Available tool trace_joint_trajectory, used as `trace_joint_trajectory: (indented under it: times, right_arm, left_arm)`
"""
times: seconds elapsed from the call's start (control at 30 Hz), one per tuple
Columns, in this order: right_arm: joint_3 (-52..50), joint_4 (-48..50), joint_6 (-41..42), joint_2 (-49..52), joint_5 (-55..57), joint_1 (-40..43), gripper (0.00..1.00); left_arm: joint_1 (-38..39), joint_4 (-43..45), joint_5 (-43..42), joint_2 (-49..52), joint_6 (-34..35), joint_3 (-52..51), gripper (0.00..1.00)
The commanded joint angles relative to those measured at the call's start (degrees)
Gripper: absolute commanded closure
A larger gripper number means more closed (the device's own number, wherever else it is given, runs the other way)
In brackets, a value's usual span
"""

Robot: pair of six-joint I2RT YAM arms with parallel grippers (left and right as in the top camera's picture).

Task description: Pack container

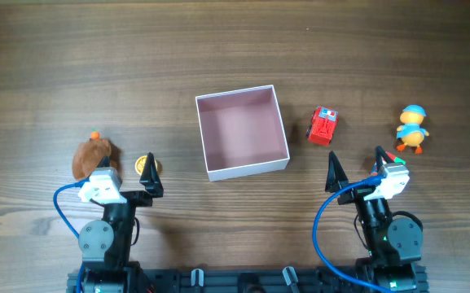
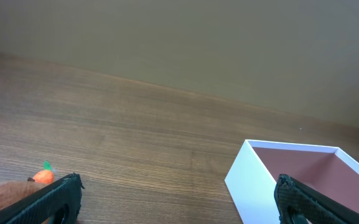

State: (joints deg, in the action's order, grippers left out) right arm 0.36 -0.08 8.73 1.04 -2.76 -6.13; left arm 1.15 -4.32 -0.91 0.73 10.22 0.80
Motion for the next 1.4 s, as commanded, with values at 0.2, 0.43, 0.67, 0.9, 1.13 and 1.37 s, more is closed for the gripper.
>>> trace_joint_trajectory:
  times: [0.2,0.43,0.67,0.9,1.13,1.37]
  right_arm:
    - [-0.1,0.2,-0.7,-0.4,-0.3,0.0,0.00]
    - [-0.1,0.2,-0.7,-0.4,-0.3,0.0,0.00]
    - [-0.1,0.2,-0.7,-0.4,-0.3,0.0,0.00]
    - [-0.1,0.2,-0.7,-0.4,-0.3,0.0,0.00]
    - [-0.1,0.2,-0.7,-0.4,-0.3,0.0,0.00]
    - [-0.1,0.3,9.6,1.4,-0.1,0.0,0.00]
  left_arm:
    - [-0.3,0.0,-0.1,-0.3,0.6,-0.4,0.00]
    - [-0.3,0.0,-0.1,-0.3,0.6,-0.4,0.00]
    - [-0.3,0.0,-0.1,-0.3,0.6,-0.4,0.00]
    - [-0.3,0.0,-0.1,-0.3,0.6,-0.4,0.00]
    - [-0.3,0.0,-0.1,-0.3,0.6,-0.4,0.00]
    - [-0.3,0.0,-0.1,-0.3,0.6,-0.4,0.00]
